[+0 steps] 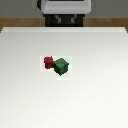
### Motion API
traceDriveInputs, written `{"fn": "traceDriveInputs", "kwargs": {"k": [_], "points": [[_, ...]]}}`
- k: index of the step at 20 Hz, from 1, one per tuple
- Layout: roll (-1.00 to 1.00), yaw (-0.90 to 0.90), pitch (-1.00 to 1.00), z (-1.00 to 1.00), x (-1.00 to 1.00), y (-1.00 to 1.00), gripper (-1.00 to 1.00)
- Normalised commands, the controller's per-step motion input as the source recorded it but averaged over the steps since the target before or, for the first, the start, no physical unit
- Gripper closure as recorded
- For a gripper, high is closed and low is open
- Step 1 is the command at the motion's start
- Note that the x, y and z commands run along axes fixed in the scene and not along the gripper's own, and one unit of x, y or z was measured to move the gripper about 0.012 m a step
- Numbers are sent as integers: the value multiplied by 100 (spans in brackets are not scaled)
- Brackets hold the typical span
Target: Place the red cube on top of the green cube.
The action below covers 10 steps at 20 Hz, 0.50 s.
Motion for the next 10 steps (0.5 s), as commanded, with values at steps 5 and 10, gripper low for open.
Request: {"fn": "traceDriveInputs", "kwargs": {"k": [5, 10], "points": [[0, 0, 0, 0, 0, 0, -100], [0, 0, 0, 0, 0, 0, -100]]}}
